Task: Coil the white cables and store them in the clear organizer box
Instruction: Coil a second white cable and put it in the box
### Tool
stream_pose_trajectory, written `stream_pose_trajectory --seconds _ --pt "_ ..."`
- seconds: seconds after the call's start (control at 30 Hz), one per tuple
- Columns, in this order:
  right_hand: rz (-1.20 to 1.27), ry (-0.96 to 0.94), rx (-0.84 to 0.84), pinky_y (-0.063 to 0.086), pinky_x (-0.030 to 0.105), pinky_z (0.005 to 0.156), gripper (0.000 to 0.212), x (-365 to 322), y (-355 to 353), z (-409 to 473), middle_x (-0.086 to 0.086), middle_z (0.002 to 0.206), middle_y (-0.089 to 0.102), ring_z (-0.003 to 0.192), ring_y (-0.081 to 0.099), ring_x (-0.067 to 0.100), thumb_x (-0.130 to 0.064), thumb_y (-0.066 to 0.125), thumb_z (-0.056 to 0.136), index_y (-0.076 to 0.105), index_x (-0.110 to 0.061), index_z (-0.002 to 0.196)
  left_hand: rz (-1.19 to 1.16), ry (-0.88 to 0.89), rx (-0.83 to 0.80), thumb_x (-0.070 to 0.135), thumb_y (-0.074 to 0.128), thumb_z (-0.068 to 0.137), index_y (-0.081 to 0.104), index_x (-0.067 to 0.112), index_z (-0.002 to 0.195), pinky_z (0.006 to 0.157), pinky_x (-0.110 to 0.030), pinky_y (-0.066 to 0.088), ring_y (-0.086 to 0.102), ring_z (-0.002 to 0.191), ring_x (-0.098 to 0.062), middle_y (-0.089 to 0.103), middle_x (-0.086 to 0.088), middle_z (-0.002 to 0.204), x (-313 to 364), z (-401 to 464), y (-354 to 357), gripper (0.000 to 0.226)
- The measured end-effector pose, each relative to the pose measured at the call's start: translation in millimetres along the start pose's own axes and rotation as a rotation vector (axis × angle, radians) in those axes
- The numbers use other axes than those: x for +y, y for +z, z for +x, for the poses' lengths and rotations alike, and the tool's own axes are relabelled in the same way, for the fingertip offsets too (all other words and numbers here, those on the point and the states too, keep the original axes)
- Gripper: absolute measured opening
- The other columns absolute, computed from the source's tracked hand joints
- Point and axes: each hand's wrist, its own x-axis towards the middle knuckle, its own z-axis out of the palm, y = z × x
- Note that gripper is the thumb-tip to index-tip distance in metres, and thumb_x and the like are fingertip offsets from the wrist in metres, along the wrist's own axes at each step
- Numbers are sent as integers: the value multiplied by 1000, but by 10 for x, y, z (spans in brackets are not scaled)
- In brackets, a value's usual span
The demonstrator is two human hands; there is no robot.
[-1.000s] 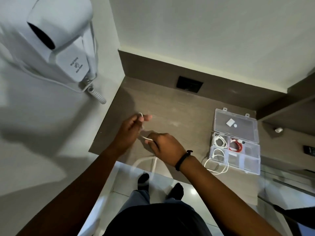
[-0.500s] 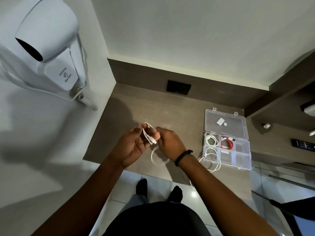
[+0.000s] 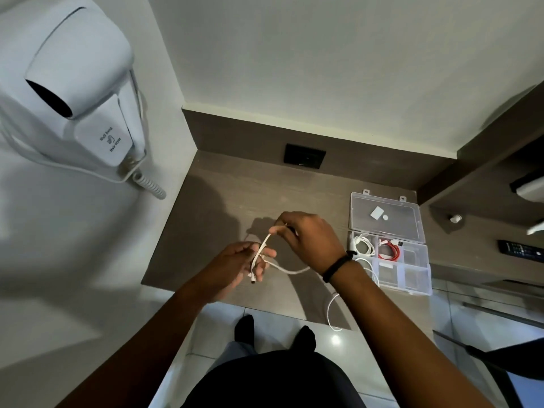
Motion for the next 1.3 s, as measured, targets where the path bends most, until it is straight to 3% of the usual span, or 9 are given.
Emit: stream_pose_trajectory --seconds 0.17,0.27,0.47,0.57,0.67,0.83,1.0,1.2,1.3 --pt "147 170 24 48 41 62 33 155 184 -9 3 74 67 68 60 22 -40 51 103 63 -17 83 -644 14 -144 27 77 88 73 5 97 101 -43 55 64 61 -22 61 -8 62 125 59 162 25" --pt "170 198 -32 47 44 63 23 120 466 -163 12 80 69 73 63 34 -26 49 103 60 -14 86 -793 93 -168 24 85 82 73 6 98 116 -45 42 72 110 -33 77 -22 106 214 112 168 27" --pt "167 70 -122 22 16 50 11 -164 667 -448 5 89 72 73 63 23 -31 46 103 56 -34 106 -402 252 185 34 55 99 64 14 102 118 -35 35 53 139 -19 62 -10 144 272 266 17 22" --pt "143 -57 -199 22 21 51 8 -276 518 -450 5 89 69 74 64 27 -27 51 100 49 -35 102 289 242 418 41 42 104 66 25 110 99 -31 45 64 114 -8 70 23 128 124 288 -52 30" --pt "35 -114 -143 33 27 54 9 -279 266 -296 3 86 70 72 64 24 -34 51 100 58 -31 102 455 235 338 31 42 106 65 29 95 84 -20 47 67 90 6 74 30 95 -32 277 -87 25" --pt "-47 17 -20 51 37 63 28 -22 -88 13 -6 89 70 80 64 16 -50 51 99 66 -27 94 -44 26 26 40 43 103 77 19 100 84 -36 51 67 72 -23 68 -8 65 -100 146 20 40" --pt "127 133 26 50 41 67 29 138 113 -11 1 84 71 77 64 21 -40 52 102 68 -19 89 -544 27 -130 31 59 95 73 5 95 92 -43 58 60 57 -25 57 -8 58 131 112 176 30" --pt "182 160 -70 31 24 59 11 -56 571 -380 12 88 73 74 63 24 -27 47 102 57 -28 98 -569 213 -15 38 76 87 66 15 98 115 -39 45 61 132 -30 70 -22 128 369 221 177 27" --pt "163 87 -160 31 24 59 17 -228 625 -508 8 92 72 75 65 25 -31 41 102 57 -28 109 -296 255 84 33 50 103 65 25 95 117 -34 34 51 142 -20 67 -7 138 302 294 115 18"
